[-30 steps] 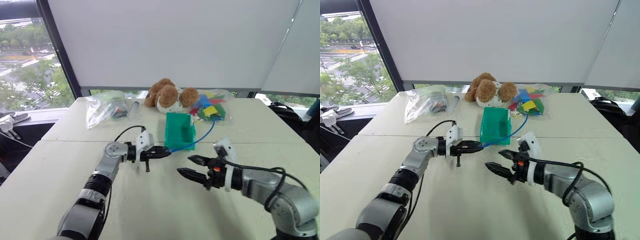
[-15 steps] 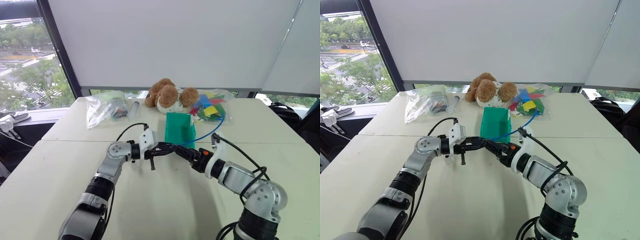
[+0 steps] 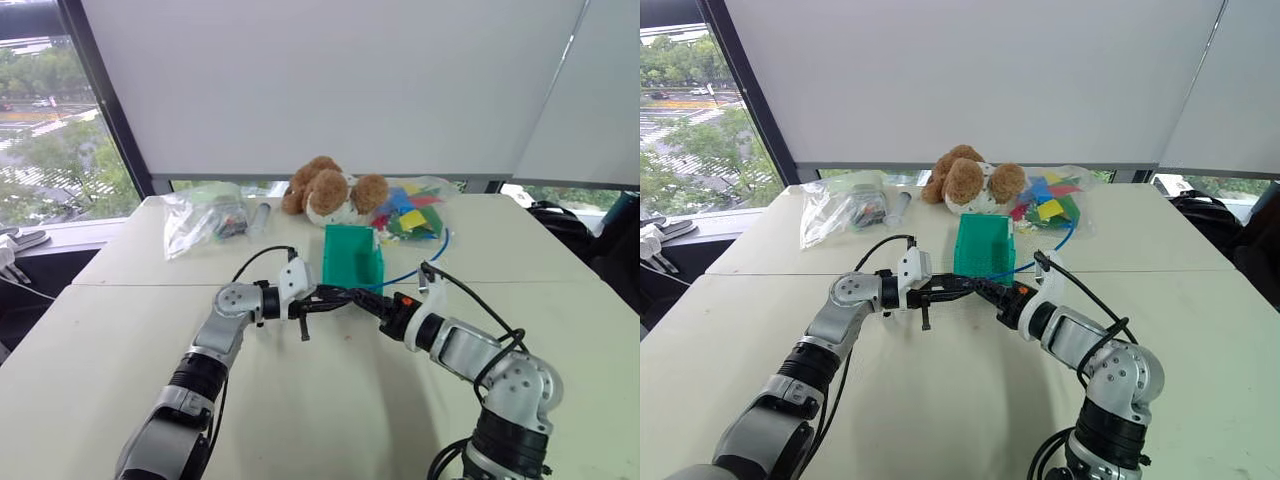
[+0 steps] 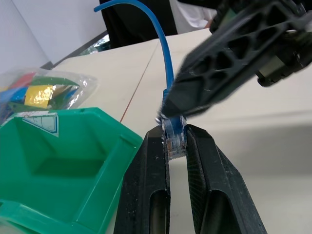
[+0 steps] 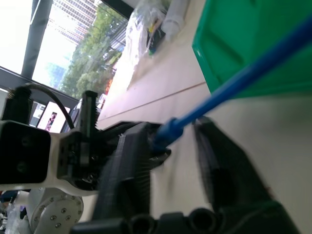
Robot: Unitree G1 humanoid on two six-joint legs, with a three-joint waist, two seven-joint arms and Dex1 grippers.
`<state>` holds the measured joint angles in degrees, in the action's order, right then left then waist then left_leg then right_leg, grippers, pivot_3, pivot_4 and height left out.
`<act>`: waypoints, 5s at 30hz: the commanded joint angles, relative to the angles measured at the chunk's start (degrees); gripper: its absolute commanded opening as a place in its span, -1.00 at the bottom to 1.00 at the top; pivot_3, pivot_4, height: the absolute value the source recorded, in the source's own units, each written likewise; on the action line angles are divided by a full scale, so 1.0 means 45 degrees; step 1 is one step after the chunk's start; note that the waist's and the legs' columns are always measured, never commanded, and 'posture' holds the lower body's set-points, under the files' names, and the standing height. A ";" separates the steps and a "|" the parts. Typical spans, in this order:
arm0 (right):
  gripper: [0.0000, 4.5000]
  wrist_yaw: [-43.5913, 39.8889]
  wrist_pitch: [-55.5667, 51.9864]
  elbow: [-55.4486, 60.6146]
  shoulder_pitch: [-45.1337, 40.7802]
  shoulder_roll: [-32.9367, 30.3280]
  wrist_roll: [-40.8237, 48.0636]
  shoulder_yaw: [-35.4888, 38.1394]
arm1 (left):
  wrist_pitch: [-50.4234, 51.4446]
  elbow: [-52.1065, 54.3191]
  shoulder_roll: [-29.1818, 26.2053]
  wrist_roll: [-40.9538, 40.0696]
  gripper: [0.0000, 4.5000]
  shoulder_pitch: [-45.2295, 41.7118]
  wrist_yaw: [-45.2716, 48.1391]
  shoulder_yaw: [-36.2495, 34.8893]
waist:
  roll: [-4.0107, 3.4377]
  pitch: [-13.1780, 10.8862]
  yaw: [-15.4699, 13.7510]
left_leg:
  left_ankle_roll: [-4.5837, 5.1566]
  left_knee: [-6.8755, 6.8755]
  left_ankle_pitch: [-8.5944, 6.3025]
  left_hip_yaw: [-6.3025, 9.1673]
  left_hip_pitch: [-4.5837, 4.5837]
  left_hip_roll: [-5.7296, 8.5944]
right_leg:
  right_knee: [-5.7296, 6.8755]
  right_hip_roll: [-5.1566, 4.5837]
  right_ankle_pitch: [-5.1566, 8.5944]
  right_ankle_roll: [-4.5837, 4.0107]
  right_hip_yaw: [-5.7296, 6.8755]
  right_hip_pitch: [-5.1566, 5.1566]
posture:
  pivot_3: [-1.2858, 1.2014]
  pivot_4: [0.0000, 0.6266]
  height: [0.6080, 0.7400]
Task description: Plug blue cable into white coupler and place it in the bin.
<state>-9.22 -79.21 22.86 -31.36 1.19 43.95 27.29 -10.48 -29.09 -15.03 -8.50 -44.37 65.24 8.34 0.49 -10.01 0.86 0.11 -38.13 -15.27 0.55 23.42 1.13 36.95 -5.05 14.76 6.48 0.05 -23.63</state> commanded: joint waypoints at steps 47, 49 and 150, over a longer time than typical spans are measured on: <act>-1.00 -0.2111 0.2436 0.0848 -0.0516 -0.4876 0.1256 -0.3598 | -0.1057 -0.6160 -0.3460 0.0411 0.98 -0.0445 0.2885 -0.0790 | 0.0001 -0.0013 -0.0036 | 0.0003 0.0031 -0.0001 -0.0006 0.0012 -0.0008 | -0.0069 -0.0003 0.0003 -0.0003 0.0000 0.0005 | 0.03 -0.52 1.00; -1.00 -0.2109 0.2434 0.0902 -0.0484 -0.4968 0.1265 -0.3624 | -0.1383 -0.6631 -0.3363 0.0560 0.75 -0.0557 0.2875 -0.0804 | 0.0001 -0.0013 -0.0034 | 0.0003 0.0031 -0.0001 -0.0006 0.0012 -0.0008 | -0.0069 -0.0002 0.0003 -0.0003 0.0001 0.0003 | 0.03 -0.52 1.00; -1.00 -1.2694 1.0483 -0.4171 -0.1438 -0.8243 -0.8462 -1.1590 | -0.0528 -0.4224 -0.0123 0.1920 0.22 -0.0817 0.3686 0.1620 | 0.0039 0.0104 -0.0214 | 0.0009 -0.0001 -0.0006 0.0007 -0.0043 -0.0011 | -0.0128 -0.0002 -0.0002 -0.0002 0.0023 0.0104 | 0.03 -0.52 1.00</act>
<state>-66.54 -29.88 4.47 -39.33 -35.79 6.16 -23.99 -14.26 -50.43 -14.55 1.30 -48.67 81.23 16.96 0.67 -9.54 -0.10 0.15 -38.13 -15.29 0.58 23.23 1.08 36.38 -5.06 14.75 6.47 0.15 -23.19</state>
